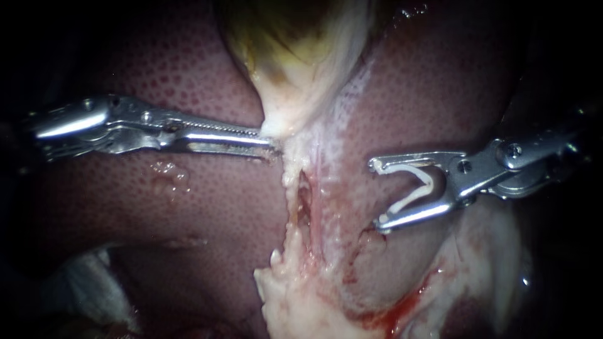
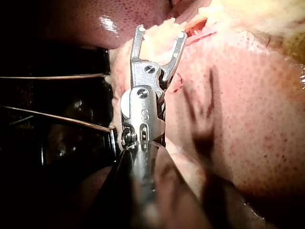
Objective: Grabbing gallbladder
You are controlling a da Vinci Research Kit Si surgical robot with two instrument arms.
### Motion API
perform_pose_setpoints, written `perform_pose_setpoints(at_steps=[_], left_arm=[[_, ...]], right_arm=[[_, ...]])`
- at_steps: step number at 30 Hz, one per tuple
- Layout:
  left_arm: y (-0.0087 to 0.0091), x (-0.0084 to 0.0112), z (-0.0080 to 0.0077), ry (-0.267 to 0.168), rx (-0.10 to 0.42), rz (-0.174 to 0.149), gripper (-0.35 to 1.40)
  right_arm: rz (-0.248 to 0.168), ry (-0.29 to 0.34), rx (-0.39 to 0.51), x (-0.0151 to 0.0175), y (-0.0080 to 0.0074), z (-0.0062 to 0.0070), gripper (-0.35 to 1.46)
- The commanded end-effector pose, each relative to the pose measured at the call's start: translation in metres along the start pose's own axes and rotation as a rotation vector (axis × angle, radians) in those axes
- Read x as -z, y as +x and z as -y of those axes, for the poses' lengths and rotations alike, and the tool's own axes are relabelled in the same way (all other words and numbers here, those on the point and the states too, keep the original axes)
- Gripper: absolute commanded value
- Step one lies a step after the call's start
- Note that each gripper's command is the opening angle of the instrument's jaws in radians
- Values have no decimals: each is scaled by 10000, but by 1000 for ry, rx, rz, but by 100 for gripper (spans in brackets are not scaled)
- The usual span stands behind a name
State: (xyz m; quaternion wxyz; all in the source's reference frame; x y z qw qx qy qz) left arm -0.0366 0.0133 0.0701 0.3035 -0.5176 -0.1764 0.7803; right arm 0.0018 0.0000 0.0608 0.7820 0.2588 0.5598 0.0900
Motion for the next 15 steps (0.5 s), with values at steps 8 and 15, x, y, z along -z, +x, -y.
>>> perform_pose_setpoints(at_steps=[8,15], left_arm=[[4,12,-5,-14,1,-3,-35],[21,31,-10,-24,10,-3,-35]], right_arm=[[0,-1,0,-1,0,0,60],[0,-1,-1,-1,0,-1,60]])
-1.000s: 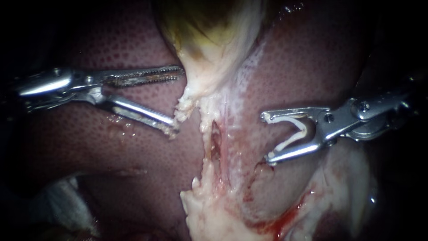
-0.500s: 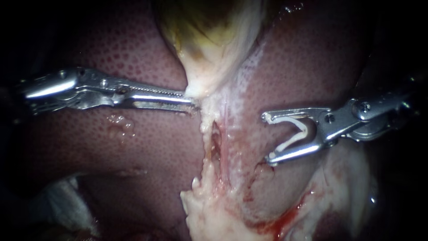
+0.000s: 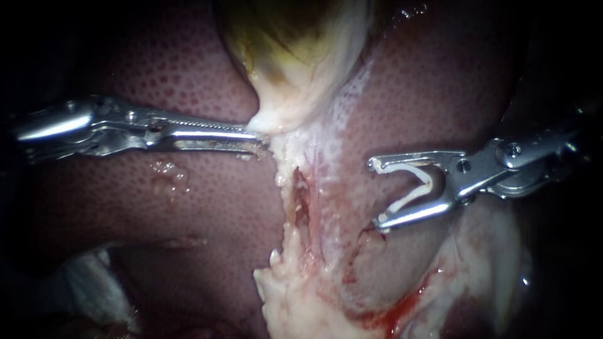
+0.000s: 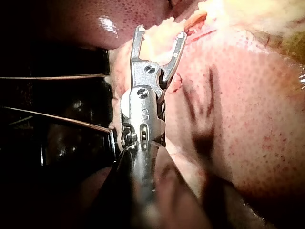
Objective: Grabbing gallbladder
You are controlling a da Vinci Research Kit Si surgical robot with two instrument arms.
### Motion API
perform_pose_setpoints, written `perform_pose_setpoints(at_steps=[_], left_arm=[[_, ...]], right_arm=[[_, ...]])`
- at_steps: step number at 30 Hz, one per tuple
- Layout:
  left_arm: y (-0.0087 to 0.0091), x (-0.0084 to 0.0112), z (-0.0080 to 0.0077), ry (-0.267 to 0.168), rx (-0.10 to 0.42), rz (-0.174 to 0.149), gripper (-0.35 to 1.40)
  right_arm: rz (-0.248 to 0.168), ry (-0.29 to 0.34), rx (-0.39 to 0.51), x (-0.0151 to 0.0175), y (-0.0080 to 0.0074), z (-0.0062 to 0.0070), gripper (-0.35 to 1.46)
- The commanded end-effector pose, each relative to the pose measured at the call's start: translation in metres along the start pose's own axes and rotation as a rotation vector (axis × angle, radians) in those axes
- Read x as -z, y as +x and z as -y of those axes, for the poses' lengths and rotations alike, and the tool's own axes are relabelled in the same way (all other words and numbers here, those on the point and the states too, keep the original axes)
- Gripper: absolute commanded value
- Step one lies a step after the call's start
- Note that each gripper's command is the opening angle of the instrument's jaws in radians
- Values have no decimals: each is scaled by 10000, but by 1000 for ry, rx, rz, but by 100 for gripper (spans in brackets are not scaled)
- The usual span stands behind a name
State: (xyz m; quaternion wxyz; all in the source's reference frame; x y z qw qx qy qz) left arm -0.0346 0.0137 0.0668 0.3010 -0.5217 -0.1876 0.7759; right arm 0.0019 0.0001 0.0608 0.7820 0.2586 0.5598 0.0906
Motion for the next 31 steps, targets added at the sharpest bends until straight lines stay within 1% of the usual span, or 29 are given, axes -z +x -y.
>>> perform_pose_setpoints(at_steps=[1,3,6,8,10,14,31], left_arm=[[4,4,1,4,4,0,-35],[13,14,2,10,10,3,-35],[31,33,6,20,27,-24,-35],[42,45,8,27,18,-38,-35],[48,55,8,30,11,-45,-35],[48,61,9,35,7,-47,-35],[43,60,10,37,4,-47,-35]], right_arm=[[0,0,6,0,0,0,60],[0,0,6,0,0,0,60],[0,0,6,0,0,0,60],[0,0,6,0,0,0,60],[0,0,6,0,0,0,60],[0,0,6,0,0,-1,60],[0,0,1,-1,-1,0,60]])
